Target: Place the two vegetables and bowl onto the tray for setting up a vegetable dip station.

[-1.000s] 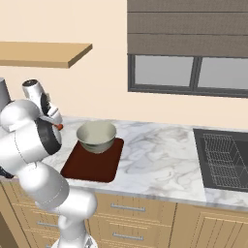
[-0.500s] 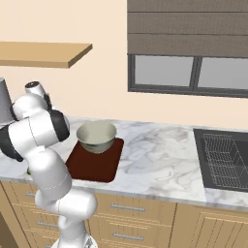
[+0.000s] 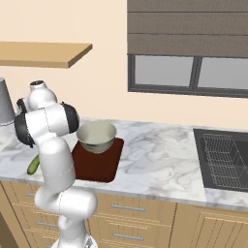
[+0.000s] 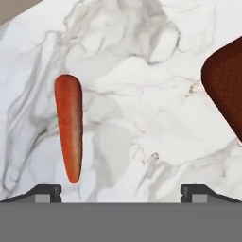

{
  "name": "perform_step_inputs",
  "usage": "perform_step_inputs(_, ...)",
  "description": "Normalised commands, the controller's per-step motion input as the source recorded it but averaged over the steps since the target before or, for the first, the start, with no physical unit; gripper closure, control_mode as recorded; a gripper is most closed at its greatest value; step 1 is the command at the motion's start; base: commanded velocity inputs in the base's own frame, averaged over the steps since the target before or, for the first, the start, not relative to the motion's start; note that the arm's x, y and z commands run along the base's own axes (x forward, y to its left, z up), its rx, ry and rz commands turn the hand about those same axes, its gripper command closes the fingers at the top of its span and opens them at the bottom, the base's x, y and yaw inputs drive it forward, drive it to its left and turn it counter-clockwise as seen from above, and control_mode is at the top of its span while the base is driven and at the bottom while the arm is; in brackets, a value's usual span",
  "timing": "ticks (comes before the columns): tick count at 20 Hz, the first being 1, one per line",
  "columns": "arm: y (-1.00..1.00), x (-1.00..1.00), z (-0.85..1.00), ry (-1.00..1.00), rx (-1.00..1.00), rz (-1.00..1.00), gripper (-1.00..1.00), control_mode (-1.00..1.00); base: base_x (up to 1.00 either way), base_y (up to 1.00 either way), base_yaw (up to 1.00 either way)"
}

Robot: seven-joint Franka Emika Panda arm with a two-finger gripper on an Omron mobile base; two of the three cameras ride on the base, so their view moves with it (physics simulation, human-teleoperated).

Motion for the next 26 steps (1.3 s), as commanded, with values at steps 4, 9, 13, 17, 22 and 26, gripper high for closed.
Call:
perform_step_inputs(4,0.12,0.24,-0.21,0.03,0.00,-0.04,-1.00,-1.00,0.00,0.00,0.00)
perform_step_inputs(9,0.05,0.27,-0.21,0.05,0.00,-0.03,-1.00,-1.00,0.00,0.00,0.00)
perform_step_inputs(13,0.01,0.27,-0.20,0.07,0.00,-0.02,-1.00,-1.00,0.00,0.00,0.00)
perform_step_inputs(17,0.05,0.24,-0.20,0.03,0.00,-0.02,-1.00,-1.00,0.00,0.00,0.00)
perform_step_inputs(22,0.10,0.20,-0.19,0.00,0.00,-0.03,-1.00,-1.00,0.00,0.00,0.00)
perform_step_inputs(26,0.09,0.13,-0.19,0.00,0.00,-0.04,-1.00,-1.00,0.00,0.00,0.00)
